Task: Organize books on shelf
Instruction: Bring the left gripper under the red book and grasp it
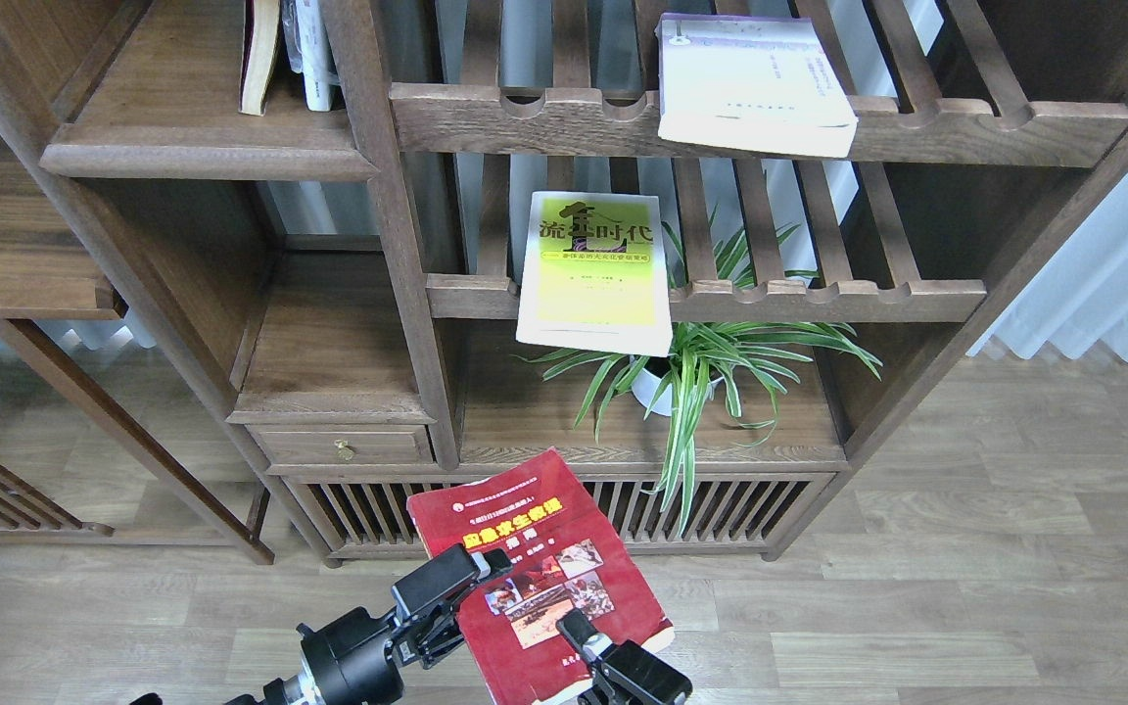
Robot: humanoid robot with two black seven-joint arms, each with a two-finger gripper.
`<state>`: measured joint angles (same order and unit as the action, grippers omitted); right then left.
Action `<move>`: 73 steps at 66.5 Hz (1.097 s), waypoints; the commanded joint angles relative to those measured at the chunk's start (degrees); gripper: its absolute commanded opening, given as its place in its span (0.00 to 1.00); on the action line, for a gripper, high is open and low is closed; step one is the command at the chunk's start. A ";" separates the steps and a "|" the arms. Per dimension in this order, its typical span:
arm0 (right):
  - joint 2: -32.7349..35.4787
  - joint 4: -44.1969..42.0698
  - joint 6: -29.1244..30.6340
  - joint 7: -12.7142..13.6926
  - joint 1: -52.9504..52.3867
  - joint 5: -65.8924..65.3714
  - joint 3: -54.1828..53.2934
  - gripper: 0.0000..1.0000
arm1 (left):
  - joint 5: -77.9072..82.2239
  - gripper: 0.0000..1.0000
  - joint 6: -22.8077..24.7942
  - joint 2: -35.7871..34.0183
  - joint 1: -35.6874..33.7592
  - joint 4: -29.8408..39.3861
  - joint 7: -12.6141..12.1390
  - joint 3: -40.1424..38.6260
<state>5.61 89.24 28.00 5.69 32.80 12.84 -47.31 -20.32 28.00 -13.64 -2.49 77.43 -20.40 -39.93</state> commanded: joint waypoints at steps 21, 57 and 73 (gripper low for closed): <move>0.19 -0.03 0.00 2.75 1.56 -0.10 1.96 0.03 | -0.07 0.98 0.00 -1.21 1.61 0.00 0.19 -1.47; 4.15 -0.12 0.00 8.20 0.77 -0.01 2.14 0.03 | -0.33 0.98 0.00 -4.20 2.05 0.79 0.36 -0.76; 3.35 -0.12 0.00 8.64 1.30 -0.62 3.37 0.03 | -0.33 0.81 0.00 -6.75 1.96 0.79 0.36 1.78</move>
<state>9.33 89.01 28.00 8.52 33.70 12.57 -47.31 -20.66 28.00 -18.97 -0.45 78.24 -20.04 -39.51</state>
